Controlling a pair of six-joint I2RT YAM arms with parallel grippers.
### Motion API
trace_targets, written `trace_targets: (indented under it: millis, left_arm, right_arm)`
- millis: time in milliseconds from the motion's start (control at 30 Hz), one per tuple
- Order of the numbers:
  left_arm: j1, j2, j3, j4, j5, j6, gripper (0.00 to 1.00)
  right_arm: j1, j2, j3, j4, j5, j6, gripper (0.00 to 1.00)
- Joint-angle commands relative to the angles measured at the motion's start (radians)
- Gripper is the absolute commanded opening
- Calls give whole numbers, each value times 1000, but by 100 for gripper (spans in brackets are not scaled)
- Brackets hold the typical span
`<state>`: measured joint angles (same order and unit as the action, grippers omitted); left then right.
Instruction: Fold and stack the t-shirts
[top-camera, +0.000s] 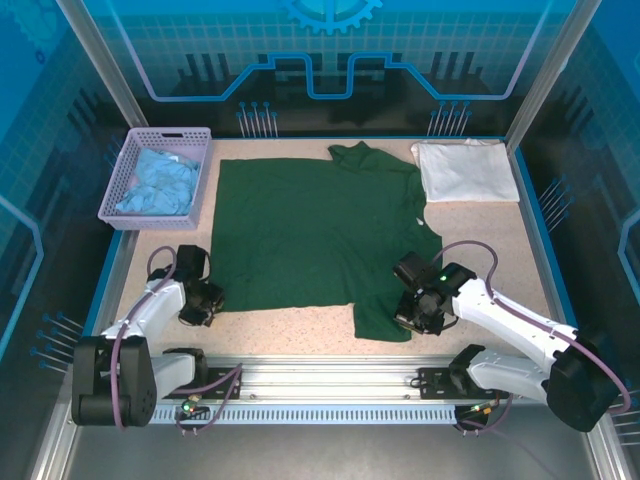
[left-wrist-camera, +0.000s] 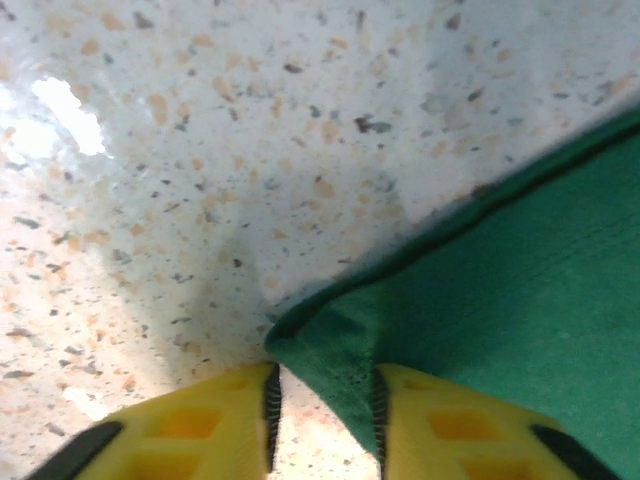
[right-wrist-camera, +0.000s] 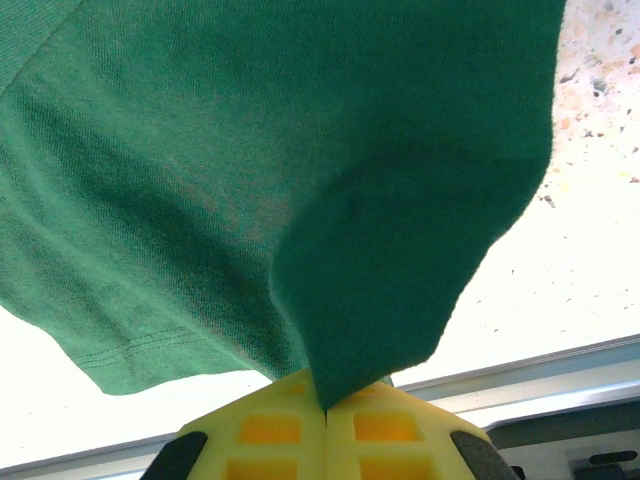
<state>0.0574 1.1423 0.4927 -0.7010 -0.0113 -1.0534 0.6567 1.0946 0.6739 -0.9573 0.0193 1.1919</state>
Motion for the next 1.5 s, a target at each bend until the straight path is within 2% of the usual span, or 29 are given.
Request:
trace_targets:
  millis: [0,267,433,667,900,1167,1467]
  left_arm:
    - [9,32,-6,55,-9,1,22]
    - [9,102,22,99,-10,22,0]
    - [9,75,41,75,-9,61,0]
    - [9,-81,81,12,-19,84,0]
    - [9,-85,158,-11,-12,108,0]
    - [9,29,299,23,5,110,0]
    - [11,254,471,52,-46,111,0]
  right_arm:
    - [18,-13,5,-29,15,-5,1]
    - [18,-27,6,-52,34,-5,0]
    - [18,-46,9,-85,57,-6,0]
    - [16,-107,90,-144,148,-35,0]
    - [-18,-73,157,-139,142,-88,0]
    - [-192,35,316,-64,90,-215,0]
    - [-376,364,556,23,-6,-318,0]
